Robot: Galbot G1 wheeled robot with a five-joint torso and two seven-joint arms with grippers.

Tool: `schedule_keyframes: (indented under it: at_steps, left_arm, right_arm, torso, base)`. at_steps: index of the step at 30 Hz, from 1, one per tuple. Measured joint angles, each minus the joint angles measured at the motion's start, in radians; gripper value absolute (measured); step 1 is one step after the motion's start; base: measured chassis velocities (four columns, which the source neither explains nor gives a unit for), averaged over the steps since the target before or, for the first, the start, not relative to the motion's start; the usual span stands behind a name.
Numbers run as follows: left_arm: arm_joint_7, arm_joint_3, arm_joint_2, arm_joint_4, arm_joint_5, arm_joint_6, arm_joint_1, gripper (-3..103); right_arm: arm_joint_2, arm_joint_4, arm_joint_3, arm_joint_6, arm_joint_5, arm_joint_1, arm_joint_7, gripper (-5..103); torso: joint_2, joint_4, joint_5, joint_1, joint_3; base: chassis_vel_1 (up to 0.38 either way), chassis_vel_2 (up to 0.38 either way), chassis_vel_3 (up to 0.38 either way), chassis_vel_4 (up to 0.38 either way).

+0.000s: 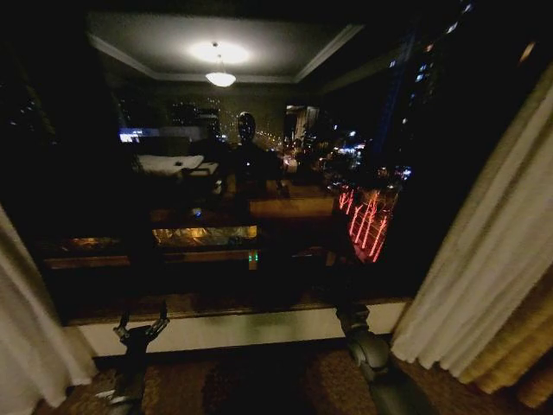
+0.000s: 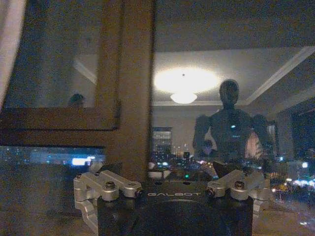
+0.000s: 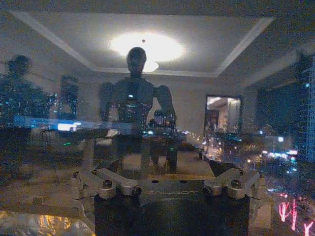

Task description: Open the curtains by pulling them apart, changing their state from closed to fully open.

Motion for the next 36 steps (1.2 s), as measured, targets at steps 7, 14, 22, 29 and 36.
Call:
schedule_keyframes:
  at_steps: [7, 14, 22, 29, 36]
  left_arm:
    - [0.000, 0.000, 0.000, 0.000, 0.000, 0.000, 0.000, 100]
    - [0.000, 0.000, 0.000, 0.000, 0.000, 0.000, 0.000, 100]
    - [0.000, 0.000, 0.000, 0.000, 0.000, 0.000, 0.000, 100]
    - [0.000, 0.000, 0.000, 0.000, 0.000, 0.000, 0.000, 100]
    - [0.000, 0.000, 0.000, 0.000, 0.000, 0.000, 0.000, 100]
  right_arm:
    - [0.000, 0.000, 0.000, 0.000, 0.000, 0.000, 0.000, 100]
    - [0.000, 0.000, 0.000, 0.000, 0.000, 0.000, 0.000, 100]
    - [0.000, 0.000, 0.000, 0.000, 0.000, 0.000, 0.000, 100]
    - [0.000, 0.000, 0.000, 0.000, 0.000, 0.000, 0.000, 100]
    - [0.000, 0.000, 0.000, 0.000, 0.000, 0.000, 0.000, 100]
  torso:
    - [0.000, 0.0000, 0.0002, 0.000, 0.000]
    - [0.000, 0.0001, 0.0002, 0.000, 0.000]
    - [0.000, 0.0000, -0.0003, 0.000, 0.000]
    - [0.000, 0.0000, -0.0001, 0.000, 0.000]
    - [0.000, 0.0001, 0.0001, 0.000, 0.000]
  base:
    - [0.348, 0.359, -0.365, -0.356]
    - [0.364, 0.353, -0.377, -0.352]
    - [0.334, 0.347, -0.340, -0.355]
    - [0.361, 0.360, -0.357, -0.360]
    - [0.343, 0.325, -0.334, -0.339]
